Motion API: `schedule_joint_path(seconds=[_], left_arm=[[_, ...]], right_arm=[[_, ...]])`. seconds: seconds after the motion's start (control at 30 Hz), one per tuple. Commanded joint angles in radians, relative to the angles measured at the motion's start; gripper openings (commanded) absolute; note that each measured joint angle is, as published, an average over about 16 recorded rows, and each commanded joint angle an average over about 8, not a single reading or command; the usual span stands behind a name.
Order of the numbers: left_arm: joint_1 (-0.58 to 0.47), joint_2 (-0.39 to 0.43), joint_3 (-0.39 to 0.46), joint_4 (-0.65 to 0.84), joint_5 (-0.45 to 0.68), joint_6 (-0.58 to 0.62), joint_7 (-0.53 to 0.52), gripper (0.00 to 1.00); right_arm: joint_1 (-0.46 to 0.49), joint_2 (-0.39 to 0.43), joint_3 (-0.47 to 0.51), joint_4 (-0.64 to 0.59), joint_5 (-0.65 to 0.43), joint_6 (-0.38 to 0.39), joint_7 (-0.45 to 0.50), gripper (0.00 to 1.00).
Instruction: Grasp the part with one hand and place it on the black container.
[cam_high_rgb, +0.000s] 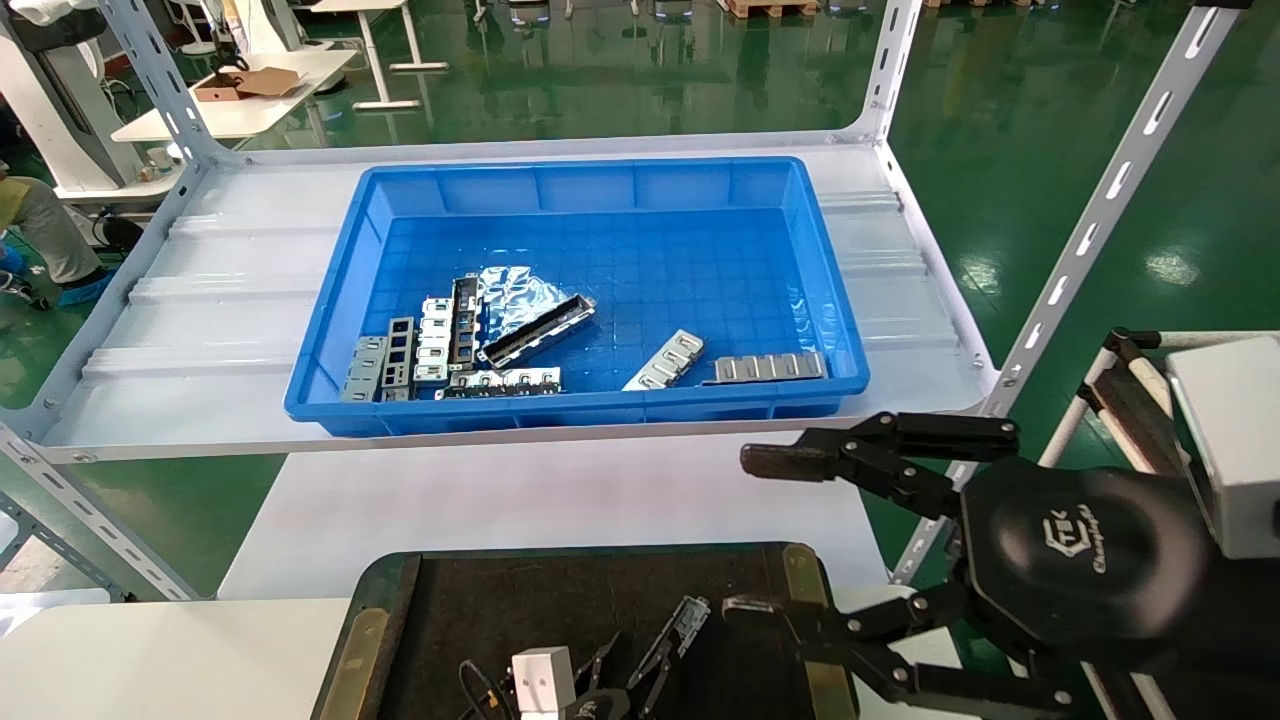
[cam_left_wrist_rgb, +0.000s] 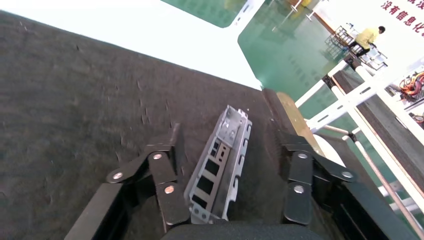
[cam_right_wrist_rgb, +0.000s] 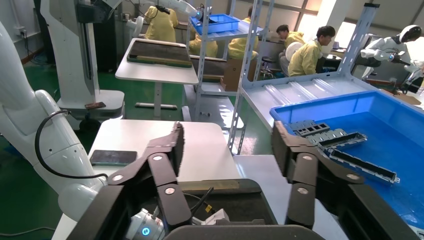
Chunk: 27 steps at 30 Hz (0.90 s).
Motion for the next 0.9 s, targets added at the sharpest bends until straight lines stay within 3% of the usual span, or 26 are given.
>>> schedule_joint_path(seconds=[0.03,0.5,0.7,0.9], left_arm=[[-0.004,-0.001,0.016,-0.002,-0.032,0.012,0.026,1.0],[-0.037,-0.009,0.083,-0.009,-0.159,0.215,0.185,1.0],[-0.074,-0.041,0.141,0.001,-0.13,0.22,0.131,1.0],[-0.108,-0.132,0.209,-0.031,-0.05,0.22,0.005,1.0]], right_arm=[[0.0,0.0,0.0,0.0,0.0,0.0,0.0,1.0],[0.0,0.0,0.0,0.0,0.0,0.0,0.0,1.0],[0.0,0.0,0.0,0.0,0.0,0.0,0.0,1.0],[0.0,0.0,-0.001,0.0,0.0,0.0,0.0,1.0]])
